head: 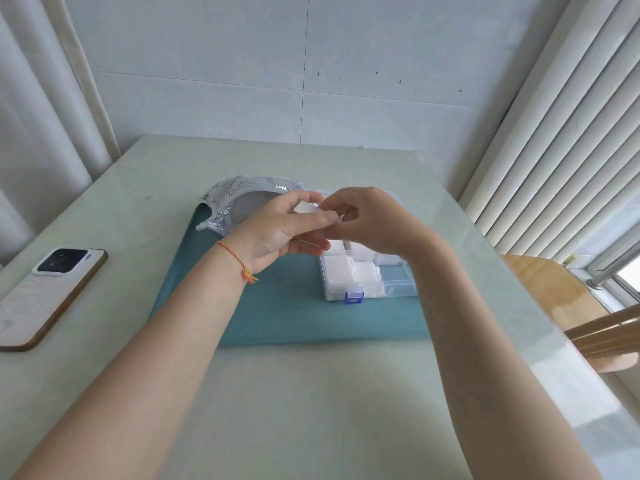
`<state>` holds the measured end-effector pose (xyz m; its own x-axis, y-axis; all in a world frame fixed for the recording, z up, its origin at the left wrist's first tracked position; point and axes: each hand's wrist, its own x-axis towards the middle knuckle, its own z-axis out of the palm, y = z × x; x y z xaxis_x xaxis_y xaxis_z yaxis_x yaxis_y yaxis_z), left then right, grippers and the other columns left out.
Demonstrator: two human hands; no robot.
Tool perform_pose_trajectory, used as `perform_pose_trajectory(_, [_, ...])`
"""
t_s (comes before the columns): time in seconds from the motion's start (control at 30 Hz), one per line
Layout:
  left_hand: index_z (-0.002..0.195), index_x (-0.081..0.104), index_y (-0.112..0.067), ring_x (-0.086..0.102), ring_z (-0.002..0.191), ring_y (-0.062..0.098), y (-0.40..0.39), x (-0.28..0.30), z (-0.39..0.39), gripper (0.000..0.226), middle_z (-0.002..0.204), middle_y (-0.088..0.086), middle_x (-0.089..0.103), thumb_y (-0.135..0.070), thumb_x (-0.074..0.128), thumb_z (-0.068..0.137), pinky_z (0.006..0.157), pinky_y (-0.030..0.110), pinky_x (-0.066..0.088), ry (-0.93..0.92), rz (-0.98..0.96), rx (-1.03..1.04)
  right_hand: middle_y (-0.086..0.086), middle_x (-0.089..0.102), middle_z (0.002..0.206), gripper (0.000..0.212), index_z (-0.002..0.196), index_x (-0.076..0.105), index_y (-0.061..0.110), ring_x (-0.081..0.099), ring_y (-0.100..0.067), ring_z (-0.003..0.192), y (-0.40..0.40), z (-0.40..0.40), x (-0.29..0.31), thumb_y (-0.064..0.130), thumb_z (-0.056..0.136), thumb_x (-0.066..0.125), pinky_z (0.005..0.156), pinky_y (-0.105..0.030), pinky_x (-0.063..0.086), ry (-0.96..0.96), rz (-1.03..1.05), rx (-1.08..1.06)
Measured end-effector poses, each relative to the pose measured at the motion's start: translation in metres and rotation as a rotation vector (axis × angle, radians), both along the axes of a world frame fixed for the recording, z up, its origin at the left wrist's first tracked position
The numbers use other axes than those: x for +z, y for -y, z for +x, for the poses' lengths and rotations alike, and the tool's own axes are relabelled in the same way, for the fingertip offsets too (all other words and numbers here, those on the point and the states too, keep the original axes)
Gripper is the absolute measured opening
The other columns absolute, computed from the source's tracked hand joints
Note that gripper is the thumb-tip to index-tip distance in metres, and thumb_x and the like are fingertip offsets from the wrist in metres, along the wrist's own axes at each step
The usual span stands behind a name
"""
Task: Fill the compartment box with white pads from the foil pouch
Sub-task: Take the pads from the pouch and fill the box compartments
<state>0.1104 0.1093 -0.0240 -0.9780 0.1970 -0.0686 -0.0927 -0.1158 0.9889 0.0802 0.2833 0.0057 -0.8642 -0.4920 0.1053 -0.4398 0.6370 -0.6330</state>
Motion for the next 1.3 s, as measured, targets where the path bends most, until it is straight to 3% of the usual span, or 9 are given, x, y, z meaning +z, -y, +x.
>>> perform_pose_trajectory(0.17, [0.108,0.064,-0.008,0.067,0.064,0.021,-0.001,0.002,0.001,0.040,0.076,0.010,0.070,-0.023,0.073,0.072,0.060,0.027,0.056,-0.022,0.040,0.040,-0.001,0.071,0.090,0.036,0.109,0.064,0.026,0.065,-0.018,0.078,-0.003,0.001,0.003,0.040,0.078,0.078,0.080,-0.039,0.054,0.074,-0.075,0.025])
perform_pose_trajectory(0.3, [0.101,0.068,-0.004,0.069,0.067,0.015,-0.001,0.002,-0.003,0.019,0.085,0.008,0.073,-0.019,0.061,0.093,0.062,0.023,0.057,0.000,0.116,0.075,-0.006,0.069,0.093,0.031,0.108,0.063,0.029,0.069,-0.020,0.076,0.000,0.000,0.001,0.042,0.082,0.075,0.075,-0.042,0.058,0.074,-0.197,0.026])
perform_pose_trajectory(0.4, [0.110,0.067,-0.001,0.071,0.081,0.014,-0.005,0.006,-0.003,0.023,0.106,0.010,0.074,-0.016,0.054,0.098,0.070,0.023,0.058,0.067,0.295,0.093,-0.002,0.061,0.099,0.034,0.108,0.060,0.032,0.061,-0.008,0.066,0.008,-0.001,-0.004,0.046,0.081,0.075,0.062,-0.024,0.050,-0.003,-0.216,0.013])
perform_pose_trajectory(0.47, [0.105,0.068,-0.003,0.072,0.084,0.015,-0.008,0.009,-0.001,0.019,0.105,0.010,0.074,-0.012,0.052,0.098,0.071,0.023,0.058,0.097,0.412,0.103,0.000,0.055,0.098,0.029,0.104,0.058,0.031,0.051,-0.001,0.057,0.014,0.001,-0.008,0.046,0.084,0.072,0.057,-0.010,0.038,-0.073,-0.231,-0.016])
perform_pose_trajectory(0.63, [0.105,0.063,0.001,0.072,0.082,0.020,-0.013,0.014,0.001,0.024,0.102,0.015,0.072,-0.007,0.042,0.099,0.070,0.027,0.059,0.166,0.559,0.087,0.000,0.058,0.095,0.028,0.100,0.058,0.021,0.056,-0.007,0.078,0.020,0.003,-0.009,0.048,0.092,0.059,0.065,-0.015,0.039,-0.165,-0.306,-0.102])
perform_pose_trajectory(0.87, [0.086,0.062,-0.006,0.057,0.052,0.011,-0.023,0.020,0.007,0.028,0.056,-0.001,0.058,-0.013,0.039,0.100,0.053,0.017,0.048,0.227,0.504,0.094,0.003,0.065,0.082,0.034,0.094,0.056,0.013,0.059,-0.014,0.082,0.020,0.001,-0.013,0.047,0.095,0.056,0.067,-0.026,0.042,-0.225,-0.264,-0.151])
perform_pose_trajectory(1.03, [0.039,0.059,-0.017,0.047,0.049,0.009,-0.029,0.020,0.010,0.065,0.046,-0.006,0.047,-0.013,0.034,0.099,0.064,0.022,0.045,0.222,0.492,0.079,0.006,0.057,0.084,0.037,0.095,0.056,0.018,0.057,-0.012,0.076,0.024,0.003,-0.016,0.054,0.087,0.062,0.064,-0.031,0.047,-0.267,-0.188,-0.200])
perform_pose_trajectory(1.13, [0.052,0.066,-0.013,0.054,0.046,0.011,-0.033,0.019,0.011,0.057,0.049,-0.003,0.054,-0.018,0.036,0.101,0.062,0.026,0.049,0.236,0.518,0.092,0.003,0.061,0.085,0.039,0.093,0.056,0.019,0.060,-0.017,0.075,0.026,0.004,-0.016,0.056,0.086,0.061,0.065,-0.036,0.052,-0.326,-0.158,-0.273])
perform_pose_trajectory(1.3, [0.089,0.062,-0.012,0.044,0.049,0.009,-0.039,0.018,0.013,0.038,0.050,-0.008,0.048,-0.034,0.036,0.103,0.057,0.022,0.042,0.161,0.394,0.115,-0.002,0.063,0.076,0.041,0.088,0.054,0.014,0.059,-0.026,0.071,0.026,0.006,-0.014,0.055,0.091,0.051,0.060,-0.034,0.048,-0.354,-0.130,-0.372])
